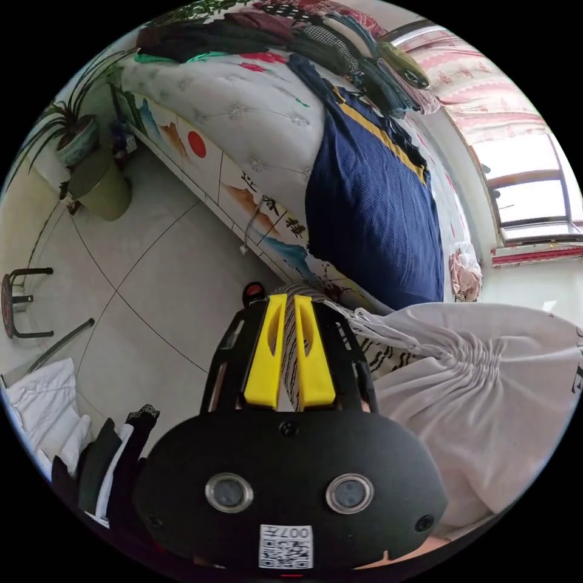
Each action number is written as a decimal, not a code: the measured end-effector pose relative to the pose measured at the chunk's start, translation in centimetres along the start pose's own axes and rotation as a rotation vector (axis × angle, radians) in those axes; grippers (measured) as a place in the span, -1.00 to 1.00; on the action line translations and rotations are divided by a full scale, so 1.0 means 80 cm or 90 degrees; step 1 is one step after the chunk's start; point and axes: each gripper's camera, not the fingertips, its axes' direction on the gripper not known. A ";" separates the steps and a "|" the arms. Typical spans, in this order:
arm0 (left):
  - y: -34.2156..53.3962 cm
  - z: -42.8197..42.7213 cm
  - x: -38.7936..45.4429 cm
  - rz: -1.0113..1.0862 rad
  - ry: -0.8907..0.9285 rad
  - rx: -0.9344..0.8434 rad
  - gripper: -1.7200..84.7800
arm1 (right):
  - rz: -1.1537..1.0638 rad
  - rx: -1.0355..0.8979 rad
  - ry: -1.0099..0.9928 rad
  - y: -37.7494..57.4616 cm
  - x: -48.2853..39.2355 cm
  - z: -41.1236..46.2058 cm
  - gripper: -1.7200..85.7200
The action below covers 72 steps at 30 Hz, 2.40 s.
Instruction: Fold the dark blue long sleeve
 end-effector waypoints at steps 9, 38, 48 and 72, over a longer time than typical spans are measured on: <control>-0.133 -0.026 0.110 0.171 -0.061 0.016 -0.87 | 0.051 0.191 0.072 -0.174 0.004 -0.064 -0.78; -0.549 0.041 0.196 0.346 -0.070 0.004 -0.98 | 0.068 0.058 0.474 -0.806 -0.013 -0.034 -0.94; -0.559 -0.016 0.208 0.326 -0.038 0.062 -0.98 | 0.502 0.149 0.459 -0.519 0.104 -0.202 -0.81; -0.739 -0.010 0.260 0.391 -0.103 0.066 -0.98 | -0.222 0.071 0.223 -0.834 -0.088 -0.062 -0.96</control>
